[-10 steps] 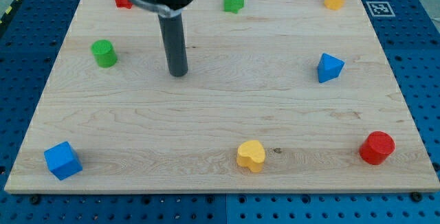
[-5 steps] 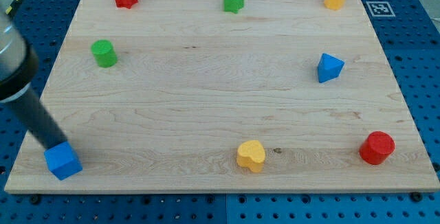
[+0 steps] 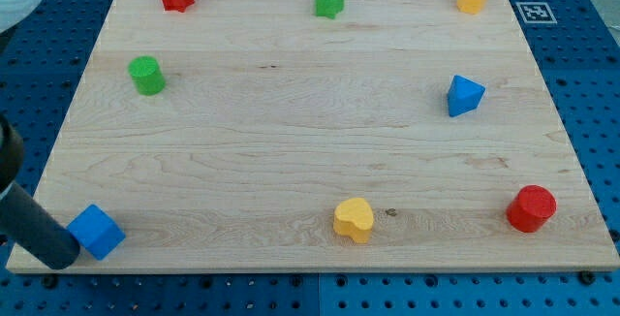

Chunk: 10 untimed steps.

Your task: Nudge the cube

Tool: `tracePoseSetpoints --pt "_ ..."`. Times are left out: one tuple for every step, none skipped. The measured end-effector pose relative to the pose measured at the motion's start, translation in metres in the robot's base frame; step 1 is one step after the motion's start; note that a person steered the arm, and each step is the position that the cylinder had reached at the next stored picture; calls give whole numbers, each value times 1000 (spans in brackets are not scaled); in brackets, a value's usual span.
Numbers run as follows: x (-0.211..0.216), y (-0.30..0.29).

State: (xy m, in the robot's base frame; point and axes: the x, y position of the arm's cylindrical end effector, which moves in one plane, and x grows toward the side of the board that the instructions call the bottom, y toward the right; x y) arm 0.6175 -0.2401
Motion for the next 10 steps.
tracePoseSetpoints --pt "0 6" --pt "1 6" --pt "1 14" --pt "1 24" --pt "1 33" --pt "1 70" --pt "1 111" --pt "0 147" --pt "0 183" --pt "0 232"
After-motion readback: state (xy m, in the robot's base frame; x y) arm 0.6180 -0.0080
